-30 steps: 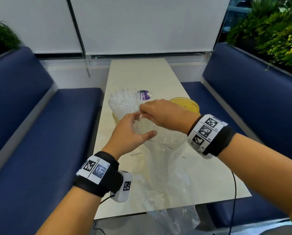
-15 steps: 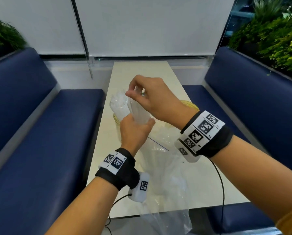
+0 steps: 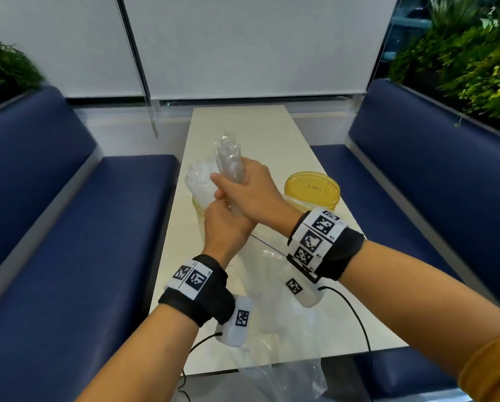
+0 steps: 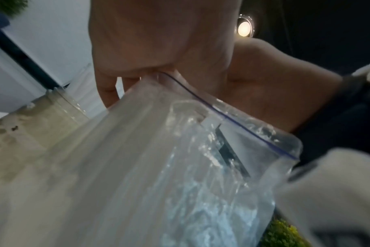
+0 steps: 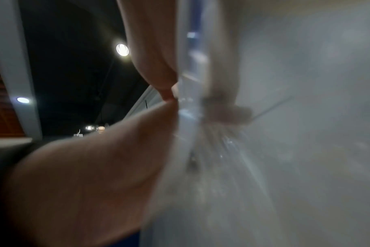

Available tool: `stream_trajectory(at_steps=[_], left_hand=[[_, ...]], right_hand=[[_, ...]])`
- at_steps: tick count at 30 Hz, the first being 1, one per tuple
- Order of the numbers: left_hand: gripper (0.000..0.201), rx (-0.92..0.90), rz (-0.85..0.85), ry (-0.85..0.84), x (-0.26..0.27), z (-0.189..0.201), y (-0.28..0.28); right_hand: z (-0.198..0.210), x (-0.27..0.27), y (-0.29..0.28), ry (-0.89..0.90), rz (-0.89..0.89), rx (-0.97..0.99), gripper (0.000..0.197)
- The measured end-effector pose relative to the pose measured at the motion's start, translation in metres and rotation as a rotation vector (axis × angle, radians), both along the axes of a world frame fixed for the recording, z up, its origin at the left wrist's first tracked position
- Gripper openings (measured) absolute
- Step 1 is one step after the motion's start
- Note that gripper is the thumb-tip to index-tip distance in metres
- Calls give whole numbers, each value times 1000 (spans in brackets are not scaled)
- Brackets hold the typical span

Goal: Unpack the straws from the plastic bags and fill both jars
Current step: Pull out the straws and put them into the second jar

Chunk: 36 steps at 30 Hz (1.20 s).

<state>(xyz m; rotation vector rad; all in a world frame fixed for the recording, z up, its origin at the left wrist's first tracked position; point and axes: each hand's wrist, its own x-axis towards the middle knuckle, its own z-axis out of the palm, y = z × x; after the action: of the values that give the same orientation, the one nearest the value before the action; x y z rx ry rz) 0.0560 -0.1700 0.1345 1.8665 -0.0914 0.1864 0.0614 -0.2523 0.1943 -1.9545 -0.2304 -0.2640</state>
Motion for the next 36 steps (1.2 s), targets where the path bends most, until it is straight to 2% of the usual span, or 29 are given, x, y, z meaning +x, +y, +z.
stream_trajectory(at_steps=[5, 8, 10, 12, 15, 18, 21, 23, 27, 31, 36], left_hand=[[51, 15, -62, 72, -7, 1, 8], [69, 95, -101, 57, -6, 2, 16], [73, 138, -110, 51, -5, 0, 23], [73, 154, -104, 55, -3, -1, 29], [69, 169, -88, 76, 0, -2, 37], [66, 196, -92, 86, 2, -3, 43], [65, 216, -97, 93, 3, -3, 47], [64, 227, -96, 98, 4, -3, 47], [58, 228, -102, 100, 6, -1, 37], [52, 235, -96, 105, 7, -2, 33], [49, 214, -92, 130, 7, 0, 34]], right_hand=[[57, 10, -19, -106, -57, 139, 20], [103, 18, -44, -187, -45, 344, 16], [126, 20, -67, -256, -53, 375, 15], [138, 23, -91, -286, -69, 384, 16], [138, 38, -124, -231, -107, 454, 23], [127, 52, -147, -94, -155, 580, 26], [116, 60, -167, 68, -134, 763, 13], [113, 65, -175, 120, -125, 855, 17], [117, 66, -173, 55, -93, 926, 18], [145, 62, -169, -139, 2, 936, 16], [166, 61, -172, -256, -6, 973, 30]])
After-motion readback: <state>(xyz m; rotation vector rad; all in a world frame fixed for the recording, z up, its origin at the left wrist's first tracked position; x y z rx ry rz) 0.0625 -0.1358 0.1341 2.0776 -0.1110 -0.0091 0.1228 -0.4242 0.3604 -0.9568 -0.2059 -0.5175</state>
